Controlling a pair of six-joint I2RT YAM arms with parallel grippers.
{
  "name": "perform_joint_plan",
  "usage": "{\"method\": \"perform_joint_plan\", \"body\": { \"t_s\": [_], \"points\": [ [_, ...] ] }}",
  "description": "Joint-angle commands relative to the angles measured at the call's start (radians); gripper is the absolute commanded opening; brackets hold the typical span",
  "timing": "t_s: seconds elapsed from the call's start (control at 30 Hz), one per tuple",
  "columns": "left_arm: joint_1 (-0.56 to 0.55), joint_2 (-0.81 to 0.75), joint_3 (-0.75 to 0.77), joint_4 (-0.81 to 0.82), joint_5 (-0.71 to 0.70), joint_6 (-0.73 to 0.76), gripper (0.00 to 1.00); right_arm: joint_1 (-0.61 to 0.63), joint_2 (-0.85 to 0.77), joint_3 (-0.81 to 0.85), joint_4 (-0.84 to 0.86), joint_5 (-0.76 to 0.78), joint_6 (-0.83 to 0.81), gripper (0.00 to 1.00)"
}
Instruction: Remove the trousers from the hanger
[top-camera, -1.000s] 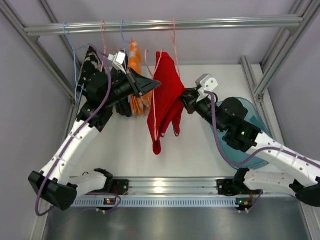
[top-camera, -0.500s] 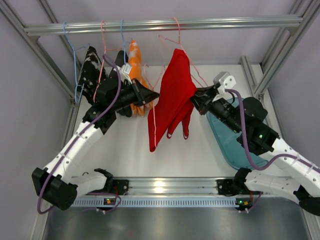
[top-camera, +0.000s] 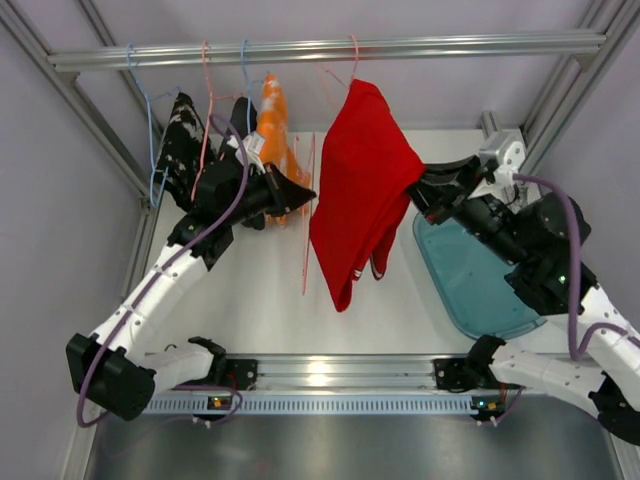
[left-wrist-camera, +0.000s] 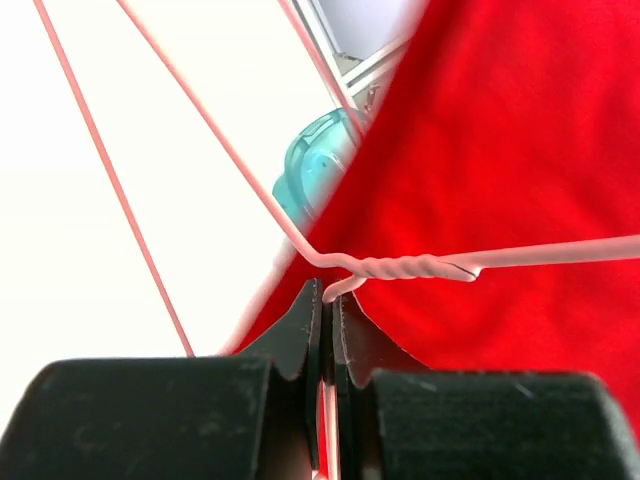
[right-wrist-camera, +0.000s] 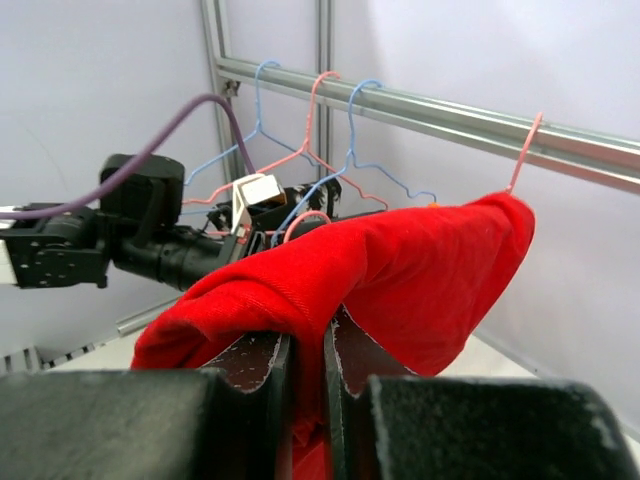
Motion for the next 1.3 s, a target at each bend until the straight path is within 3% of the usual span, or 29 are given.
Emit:
{"method": "perform_joint_plan", "body": {
  "t_s": [0.0,0.3,0.43,0.63,0.93,1.27],
  "points": [
    [0.002,-0.001,-0.028,-0.019,-0.004,0.026,0.00,-0.036,-0.083,0.098,0.137,-0.048,0.037,0.00],
    [0.002,0.002,-0.032,-0.015,0.005,0.068,0.00,-0.163,-0.199,0.121,-0.043,-0.188,0.011,0.00],
    [0.002,0.004,-0.019,-0.016,0.002,0.092,0.00,-0.263,-0.282,0.130,-0.147,-0.162,-0.032,0.00],
    [0.001,-0.001,-0.015,-0.016,0.006,0.101,0.00,-0.433,-0.411,0.123,-0.311,-0.050,-0.041,0.00],
    [-0.001,-0.037,-0.021,-0.016,0.005,0.108,0.00,-0.727,-0.535,0.141,-0.498,0.257,-0.071,0.00],
    [0.001,-0.113,-0.053,-0.024,-0.010,0.103,0.00,-0.821,-0.590,0.048,-0.617,0.461,-0.164,0.00]
  ]
}}
